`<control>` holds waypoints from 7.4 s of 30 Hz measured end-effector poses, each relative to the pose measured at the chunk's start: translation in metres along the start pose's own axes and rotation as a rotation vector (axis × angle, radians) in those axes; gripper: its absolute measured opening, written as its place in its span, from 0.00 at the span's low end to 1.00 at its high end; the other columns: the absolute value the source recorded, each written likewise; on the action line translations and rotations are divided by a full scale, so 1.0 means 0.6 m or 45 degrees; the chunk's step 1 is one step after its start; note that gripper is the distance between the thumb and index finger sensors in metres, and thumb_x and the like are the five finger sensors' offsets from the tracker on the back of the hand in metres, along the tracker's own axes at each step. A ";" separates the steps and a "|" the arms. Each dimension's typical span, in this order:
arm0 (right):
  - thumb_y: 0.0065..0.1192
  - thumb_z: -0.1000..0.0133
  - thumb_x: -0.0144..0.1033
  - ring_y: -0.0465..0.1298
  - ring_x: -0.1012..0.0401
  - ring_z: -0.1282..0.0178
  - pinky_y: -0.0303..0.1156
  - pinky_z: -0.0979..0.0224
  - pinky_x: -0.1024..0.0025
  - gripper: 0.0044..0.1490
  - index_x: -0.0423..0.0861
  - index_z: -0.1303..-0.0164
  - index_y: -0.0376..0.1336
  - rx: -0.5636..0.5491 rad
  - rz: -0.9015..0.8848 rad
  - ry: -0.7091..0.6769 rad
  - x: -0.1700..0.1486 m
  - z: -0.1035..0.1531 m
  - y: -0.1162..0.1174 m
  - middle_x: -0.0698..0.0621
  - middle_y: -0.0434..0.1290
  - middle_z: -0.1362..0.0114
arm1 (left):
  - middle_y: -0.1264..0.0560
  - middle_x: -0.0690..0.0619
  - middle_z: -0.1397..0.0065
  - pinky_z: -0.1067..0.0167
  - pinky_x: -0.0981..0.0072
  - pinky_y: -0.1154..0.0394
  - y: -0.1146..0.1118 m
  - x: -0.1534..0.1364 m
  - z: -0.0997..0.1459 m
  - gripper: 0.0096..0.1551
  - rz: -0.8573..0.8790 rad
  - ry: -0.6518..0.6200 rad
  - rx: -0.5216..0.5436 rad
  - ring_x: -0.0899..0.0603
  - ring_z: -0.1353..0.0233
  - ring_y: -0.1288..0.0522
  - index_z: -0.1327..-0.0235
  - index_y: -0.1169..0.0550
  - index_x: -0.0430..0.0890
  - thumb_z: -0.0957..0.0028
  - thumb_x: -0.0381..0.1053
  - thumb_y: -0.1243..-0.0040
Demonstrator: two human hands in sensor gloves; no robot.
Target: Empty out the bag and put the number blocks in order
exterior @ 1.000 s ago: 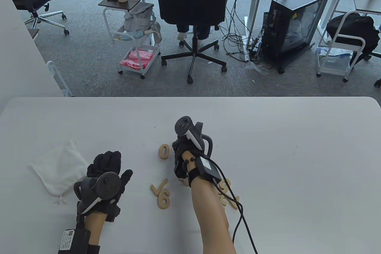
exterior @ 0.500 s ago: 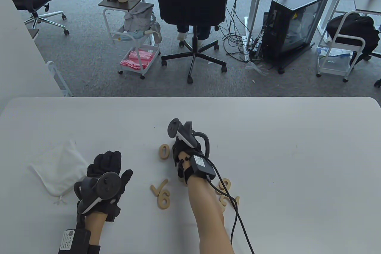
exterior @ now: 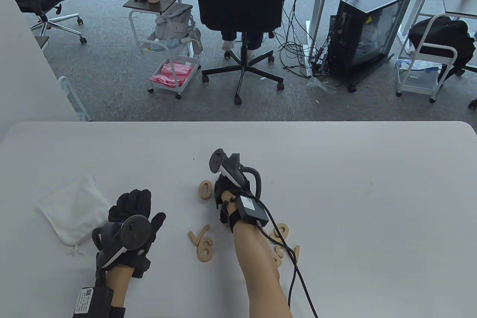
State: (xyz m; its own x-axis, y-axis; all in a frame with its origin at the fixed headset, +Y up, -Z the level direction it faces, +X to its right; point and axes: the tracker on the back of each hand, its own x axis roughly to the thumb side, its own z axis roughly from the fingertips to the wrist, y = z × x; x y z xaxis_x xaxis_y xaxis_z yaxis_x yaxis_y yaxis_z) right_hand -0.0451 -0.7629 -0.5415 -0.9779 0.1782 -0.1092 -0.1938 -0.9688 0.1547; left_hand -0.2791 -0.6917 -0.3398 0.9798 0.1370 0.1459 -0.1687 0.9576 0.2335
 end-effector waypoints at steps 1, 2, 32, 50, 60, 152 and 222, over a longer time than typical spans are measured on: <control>0.72 0.46 0.37 0.89 0.61 0.69 0.88 0.67 0.73 0.32 0.35 0.36 0.70 0.007 -0.005 0.003 -0.001 0.000 -0.001 0.47 0.84 0.54 | 0.39 0.30 0.19 0.34 0.19 0.41 0.000 0.000 0.000 0.45 0.002 0.000 0.000 0.18 0.22 0.37 0.20 0.36 0.36 0.44 0.62 0.45; 0.72 0.46 0.37 0.89 0.61 0.69 0.88 0.67 0.73 0.32 0.35 0.35 0.70 0.021 -0.017 0.005 -0.004 0.000 -0.004 0.46 0.85 0.53 | 0.39 0.30 0.20 0.34 0.19 0.41 0.000 -0.001 -0.001 0.45 0.004 0.002 0.000 0.18 0.22 0.37 0.20 0.36 0.36 0.43 0.62 0.45; 0.70 0.46 0.43 0.71 0.36 0.25 0.70 0.25 0.40 0.46 0.41 0.20 0.56 0.161 0.178 -0.425 -0.346 0.321 -0.013 0.37 0.60 0.17 | 0.39 0.30 0.20 0.34 0.19 0.41 0.005 0.006 0.006 0.45 0.010 -0.035 0.017 0.18 0.23 0.37 0.20 0.36 0.36 0.43 0.62 0.45; 0.71 0.47 0.42 0.75 0.42 0.32 0.76 0.29 0.48 0.35 0.45 0.29 0.66 -0.002 0.400 -0.410 -0.326 0.321 0.007 0.42 0.70 0.25 | 0.39 0.30 0.20 0.34 0.19 0.41 0.006 0.003 0.005 0.45 -0.015 -0.016 0.016 0.18 0.23 0.37 0.20 0.36 0.36 0.43 0.62 0.45; 0.66 0.45 0.41 0.77 0.42 0.36 0.78 0.32 0.49 0.35 0.41 0.28 0.65 0.031 0.262 -0.368 -0.343 0.312 -0.003 0.33 0.66 0.27 | 0.39 0.29 0.20 0.34 0.19 0.41 0.009 -0.002 0.006 0.45 -0.014 0.008 0.029 0.18 0.23 0.37 0.20 0.36 0.36 0.43 0.62 0.45; 0.75 0.49 0.39 0.89 0.58 0.66 0.88 0.64 0.69 0.23 0.39 0.51 0.78 0.032 0.115 0.070 -0.071 0.021 -0.022 0.44 0.87 0.55 | 0.38 0.30 0.20 0.34 0.19 0.41 0.026 -0.018 0.011 0.45 0.032 0.037 0.092 0.18 0.22 0.37 0.20 0.35 0.36 0.43 0.62 0.45; 0.66 0.43 0.36 0.80 0.40 0.35 0.79 0.33 0.39 0.43 0.36 0.19 0.53 0.021 -0.718 -0.542 -0.130 0.241 -0.067 0.31 0.65 0.26 | 0.38 0.30 0.20 0.34 0.19 0.41 0.025 -0.011 0.014 0.45 0.015 0.018 0.102 0.18 0.23 0.37 0.21 0.35 0.36 0.43 0.62 0.45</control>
State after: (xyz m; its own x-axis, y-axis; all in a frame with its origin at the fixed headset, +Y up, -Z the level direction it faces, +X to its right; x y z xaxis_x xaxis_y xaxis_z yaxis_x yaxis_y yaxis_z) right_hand 0.0277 -0.7128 -0.3970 -0.6734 0.7072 0.2156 -0.6776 -0.7070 0.2027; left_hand -0.2888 -0.6804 -0.3294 0.9790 0.1519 0.1359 -0.1875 0.9326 0.3083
